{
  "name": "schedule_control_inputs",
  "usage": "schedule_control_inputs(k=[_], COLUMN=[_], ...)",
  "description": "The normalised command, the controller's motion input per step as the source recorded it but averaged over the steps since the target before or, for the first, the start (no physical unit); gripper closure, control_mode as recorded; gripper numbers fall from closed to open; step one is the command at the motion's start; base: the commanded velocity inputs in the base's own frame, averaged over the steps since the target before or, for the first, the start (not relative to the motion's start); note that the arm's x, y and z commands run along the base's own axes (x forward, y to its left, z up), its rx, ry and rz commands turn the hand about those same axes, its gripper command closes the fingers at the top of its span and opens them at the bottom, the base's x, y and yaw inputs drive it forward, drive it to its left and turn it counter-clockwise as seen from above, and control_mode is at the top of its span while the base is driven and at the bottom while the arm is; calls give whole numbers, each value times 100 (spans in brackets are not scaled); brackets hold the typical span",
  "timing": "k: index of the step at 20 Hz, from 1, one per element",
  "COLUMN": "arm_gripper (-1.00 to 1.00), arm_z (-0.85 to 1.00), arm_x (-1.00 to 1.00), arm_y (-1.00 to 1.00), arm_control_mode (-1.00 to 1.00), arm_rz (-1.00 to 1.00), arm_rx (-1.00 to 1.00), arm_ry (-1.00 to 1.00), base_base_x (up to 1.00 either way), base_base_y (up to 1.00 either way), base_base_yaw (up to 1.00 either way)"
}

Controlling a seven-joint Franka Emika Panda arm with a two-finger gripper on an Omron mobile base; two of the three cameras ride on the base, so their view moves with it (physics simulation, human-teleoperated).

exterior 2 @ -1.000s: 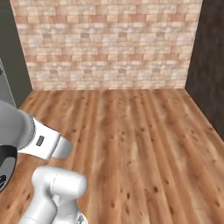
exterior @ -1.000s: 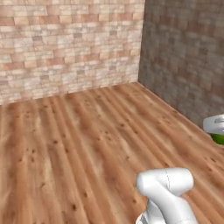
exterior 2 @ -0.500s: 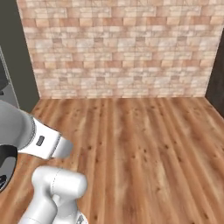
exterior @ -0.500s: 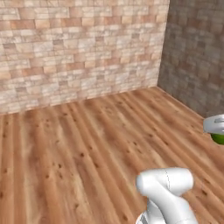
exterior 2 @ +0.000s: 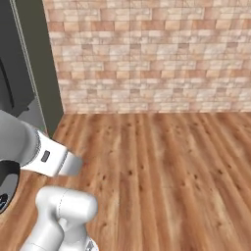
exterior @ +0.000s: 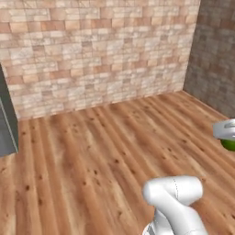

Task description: Transport the steak and lime to the fridge. Place the steak on the rack containing meat and place the lime on the rack containing the vegetable, ensuring meats and vegetables are on different racks.

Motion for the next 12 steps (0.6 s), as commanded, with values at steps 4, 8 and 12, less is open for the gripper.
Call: schedule_control_inputs(k=[4, 8, 12], arm_gripper=[100, 100, 100], arm_z=[0, 0, 0], arm_x=[0, 0, 0], arm_y=[0, 0, 0], arm_control_mode=[100, 100, 100], arm_rz=[0, 0, 0], arm_rx=[0, 0, 0], arm_ry=[0, 0, 0], base_base_x=[-67, -59, -46], base_base_y=[100, 100, 100], base_base_yaw=[8, 7, 1])
